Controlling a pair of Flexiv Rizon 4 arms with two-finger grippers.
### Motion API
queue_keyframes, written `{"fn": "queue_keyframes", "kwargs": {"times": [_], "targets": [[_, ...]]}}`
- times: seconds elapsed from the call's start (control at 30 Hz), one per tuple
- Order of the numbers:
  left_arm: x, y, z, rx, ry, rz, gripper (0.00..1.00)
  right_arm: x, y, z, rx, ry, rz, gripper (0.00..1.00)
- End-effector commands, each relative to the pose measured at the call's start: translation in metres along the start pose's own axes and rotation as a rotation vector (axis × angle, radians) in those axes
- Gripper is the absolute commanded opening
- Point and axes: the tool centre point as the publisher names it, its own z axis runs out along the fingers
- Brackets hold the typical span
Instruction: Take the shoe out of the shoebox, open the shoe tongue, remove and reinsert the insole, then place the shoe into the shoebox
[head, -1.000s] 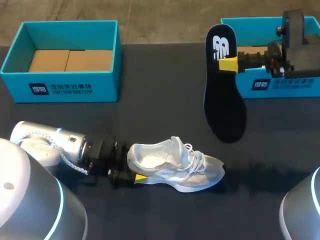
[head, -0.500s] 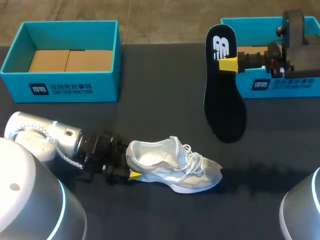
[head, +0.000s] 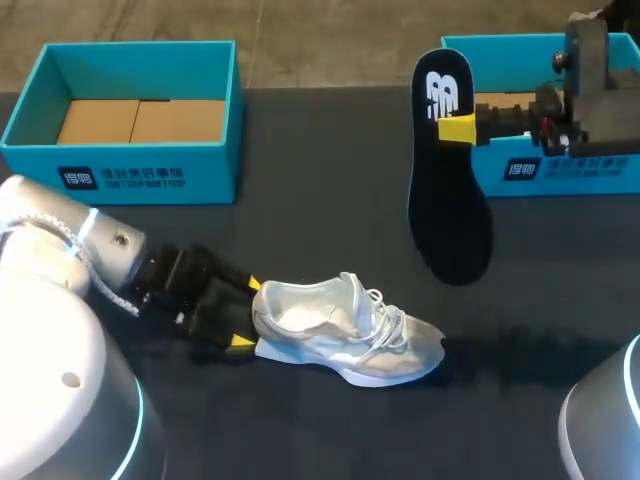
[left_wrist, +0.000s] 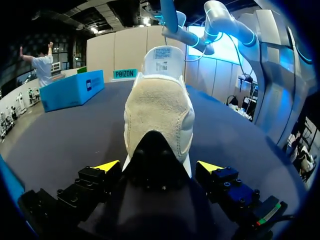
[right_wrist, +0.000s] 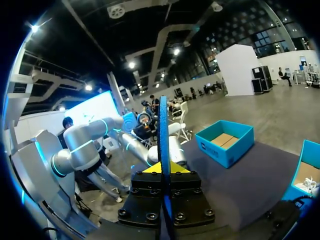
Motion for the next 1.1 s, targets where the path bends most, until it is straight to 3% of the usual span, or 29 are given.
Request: {"fn": "queue_keyframes", "kwargs": {"times": [0.03,0.37,0.47,1.1], "targets": [[0.008,-0.014,-0.023,-0.153,0.002,0.01,1.0,-0.001,0.001,0.003,0.004,-0.001,0.002,0.0],[0.017,-0.034,-0.055,-0.441,0.053,0.071,1.0,-0.001,0.001,0.003,0.004,-0.001,0.002,0.0],[0.015,-0.04,-0.062,-0.496,0.057,0.05,1.0,-0.001,0.001,0.003,0.004,-0.001,0.002,0.0],[0.015,-0.04,-0.062,-0.496,0.057,0.05,1.0,-0.001,0.001,0.003,0.004,-0.001,0.002,0.0]]}}
